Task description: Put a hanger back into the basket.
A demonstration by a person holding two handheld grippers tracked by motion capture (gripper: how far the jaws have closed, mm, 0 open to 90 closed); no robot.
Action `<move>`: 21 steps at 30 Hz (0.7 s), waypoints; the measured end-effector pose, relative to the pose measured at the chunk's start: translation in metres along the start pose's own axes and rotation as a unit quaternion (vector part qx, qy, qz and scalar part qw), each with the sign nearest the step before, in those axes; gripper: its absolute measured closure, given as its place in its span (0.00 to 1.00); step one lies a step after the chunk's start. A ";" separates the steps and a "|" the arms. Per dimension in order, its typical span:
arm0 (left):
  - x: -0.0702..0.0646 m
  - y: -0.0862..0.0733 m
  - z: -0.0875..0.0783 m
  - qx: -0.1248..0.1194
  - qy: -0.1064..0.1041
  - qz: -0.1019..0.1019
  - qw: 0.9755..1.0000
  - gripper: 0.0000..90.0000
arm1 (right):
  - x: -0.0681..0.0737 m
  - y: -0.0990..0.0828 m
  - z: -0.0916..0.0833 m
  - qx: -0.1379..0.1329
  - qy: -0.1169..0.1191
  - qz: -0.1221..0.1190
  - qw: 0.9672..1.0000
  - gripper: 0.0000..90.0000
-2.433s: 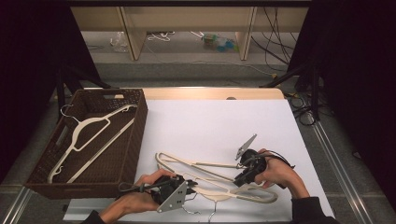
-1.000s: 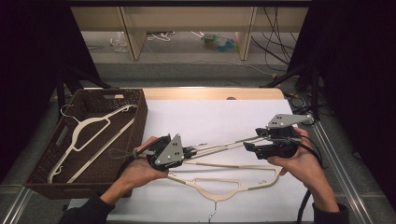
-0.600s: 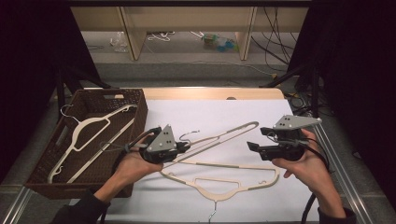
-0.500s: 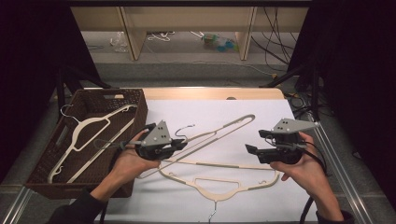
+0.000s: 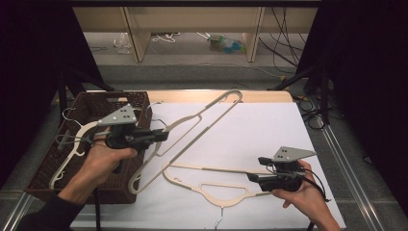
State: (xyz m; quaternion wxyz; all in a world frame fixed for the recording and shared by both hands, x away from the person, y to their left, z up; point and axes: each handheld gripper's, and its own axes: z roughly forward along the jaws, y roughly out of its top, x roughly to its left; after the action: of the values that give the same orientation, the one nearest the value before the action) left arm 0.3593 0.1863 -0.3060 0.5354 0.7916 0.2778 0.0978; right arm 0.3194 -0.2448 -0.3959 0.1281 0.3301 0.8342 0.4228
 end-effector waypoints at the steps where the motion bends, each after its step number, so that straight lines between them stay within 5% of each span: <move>1: 0.002 0.002 -0.005 -0.006 -0.001 -0.015 1.000 0.96 | 0.000 0.000 0.000 0.000 0.000 0.000 1.000 0.36; 10: 0.015 0.027 -0.044 -0.055 -0.005 -0.071 0.996 0.96 | 0.006 -0.011 0.004 0.001 0.014 0.010 1.000 0.36; 21: 0.038 0.038 -0.079 -0.048 0.031 -0.090 0.994 0.96 | 0.010 -0.021 0.010 0.001 0.020 0.011 1.000 0.36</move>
State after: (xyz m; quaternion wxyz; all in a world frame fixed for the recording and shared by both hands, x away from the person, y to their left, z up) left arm 0.3676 0.2596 -0.2446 0.5708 0.7333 0.3590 0.0870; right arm 0.3076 -0.2405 -0.4182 0.1064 0.3304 0.8335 0.4300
